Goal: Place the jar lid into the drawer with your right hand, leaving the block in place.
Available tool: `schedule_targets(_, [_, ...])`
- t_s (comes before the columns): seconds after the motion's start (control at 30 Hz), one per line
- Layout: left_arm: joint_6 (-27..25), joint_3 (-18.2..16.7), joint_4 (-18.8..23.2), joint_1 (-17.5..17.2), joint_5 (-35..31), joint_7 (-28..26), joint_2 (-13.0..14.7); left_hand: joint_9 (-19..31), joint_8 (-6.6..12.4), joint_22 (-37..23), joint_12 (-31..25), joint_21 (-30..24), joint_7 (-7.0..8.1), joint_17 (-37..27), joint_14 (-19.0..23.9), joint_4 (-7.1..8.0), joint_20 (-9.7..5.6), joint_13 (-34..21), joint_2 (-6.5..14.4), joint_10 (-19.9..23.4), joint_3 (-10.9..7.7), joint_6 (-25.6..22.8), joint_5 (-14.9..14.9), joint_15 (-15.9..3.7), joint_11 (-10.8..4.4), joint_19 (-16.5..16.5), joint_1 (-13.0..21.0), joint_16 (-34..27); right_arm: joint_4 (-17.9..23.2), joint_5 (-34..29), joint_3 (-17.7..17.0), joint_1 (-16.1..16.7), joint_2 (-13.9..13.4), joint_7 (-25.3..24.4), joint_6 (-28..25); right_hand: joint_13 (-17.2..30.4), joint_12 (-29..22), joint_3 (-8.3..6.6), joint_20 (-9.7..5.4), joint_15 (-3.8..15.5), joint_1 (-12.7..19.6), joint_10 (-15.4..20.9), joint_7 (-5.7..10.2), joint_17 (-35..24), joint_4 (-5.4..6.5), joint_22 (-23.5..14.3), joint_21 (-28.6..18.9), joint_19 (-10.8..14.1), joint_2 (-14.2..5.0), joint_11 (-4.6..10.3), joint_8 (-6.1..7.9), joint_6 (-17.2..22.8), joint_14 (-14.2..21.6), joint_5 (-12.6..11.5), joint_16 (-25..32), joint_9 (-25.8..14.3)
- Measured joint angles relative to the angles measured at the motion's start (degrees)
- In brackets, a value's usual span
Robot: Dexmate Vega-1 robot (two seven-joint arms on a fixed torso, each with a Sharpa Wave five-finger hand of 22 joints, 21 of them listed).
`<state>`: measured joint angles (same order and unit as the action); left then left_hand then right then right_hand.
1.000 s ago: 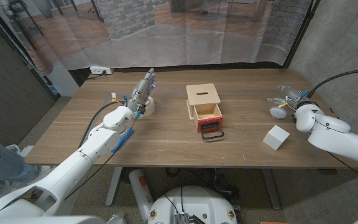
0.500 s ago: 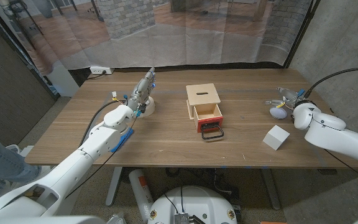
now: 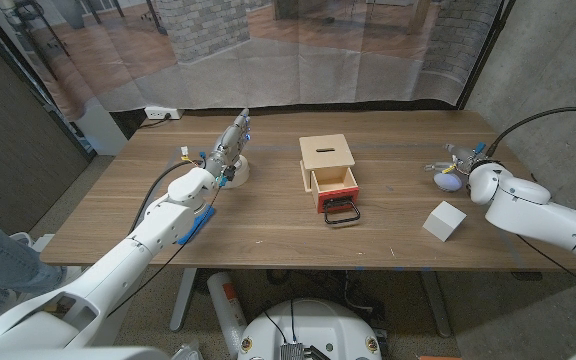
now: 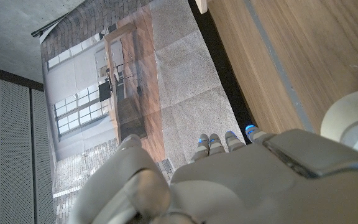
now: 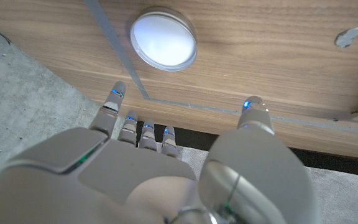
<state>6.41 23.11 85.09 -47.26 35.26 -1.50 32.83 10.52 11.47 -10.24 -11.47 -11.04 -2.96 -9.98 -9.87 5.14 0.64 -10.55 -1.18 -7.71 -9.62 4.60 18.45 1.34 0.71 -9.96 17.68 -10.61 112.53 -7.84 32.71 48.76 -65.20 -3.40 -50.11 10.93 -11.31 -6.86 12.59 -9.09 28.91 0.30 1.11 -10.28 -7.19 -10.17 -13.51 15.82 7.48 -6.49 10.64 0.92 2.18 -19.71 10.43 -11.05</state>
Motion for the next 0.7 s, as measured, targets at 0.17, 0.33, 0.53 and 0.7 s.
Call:
schedule_targets(0.17, [0.14,0.08,-0.25,0.21,0.01,0.15,-0.06,0.0,0.0,0.0,0.0,0.0,0.0,0.0,0.0,0.0,0.0,0.0,0.3,0.0,0.0,0.0,0.0,0.0,0.0,0.0,0.3,0.0,-0.33,-0.6,1.5,-1.61,0.0,1.73,-1.08,0.0,0.0,0.32,-0.02,0.1,-0.3,0.0,-0.12,0.0,0.32,-0.11,0.0,0.43,0.29,0.0,0.19,0.12,0.1,-0.22,0.0,0.0])
schedule_targets(0.33, [0.17,0.13,-0.41,0.25,0.01,0.17,-0.16,0.0,0.0,0.0,0.0,0.0,0.0,0.0,0.0,0.0,0.32,0.01,0.3,0.0,0.0,0.0,0.0,0.0,0.0,0.32,0.3,0.0,-0.72,-1.12,2.9,-3.08,0.0,2.87,-1.85,0.0,-0.44,0.55,-0.22,-0.02,-0.3,0.76,0.03,0.0,0.23,-0.11,0.0,1.45,0.29,-0.29,0.45,0.63,0.81,-0.44,0.39,0.0])
schedule_targets(0.53, [0.17,0.15,-0.51,0.25,0.01,0.16,-0.2,0.0,0.0,0.0,0.0,0.0,0.0,0.0,0.0,-0.16,0.31,0.01,0.53,0.0,0.16,0.0,-0.15,0.0,0.0,0.32,0.53,0.0,-1.15,-1.76,4.24,-4.41,0.18,4.39,-3.13,0.0,-0.44,0.71,-0.2,0.3,-0.3,0.85,0.02,0.01,0.4,-0.11,0.0,2.3,0.29,-0.38,0.45,0.63,1.12,-0.65,0.39,0.0])
schedule_targets(0.7, [0.17,0.15,-0.59,0.23,0.05,0.06,-0.26,0.0,0.0,0.0,0.0,0.0,0.0,0.0,0.0,-0.16,0.31,0.01,0.53,0.0,0.16,0.0,-0.24,0.0,0.0,0.32,0.53,0.0,-1.49,-2.3,5.42,-5.54,0.38,5.58,-4.08,0.01,-0.44,0.72,-0.03,0.08,-0.3,0.85,-0.32,0.01,0.41,-0.11,0.0,3.3,0.29,-0.38,0.45,0.3,1.34,-0.86,0.39,0.0])
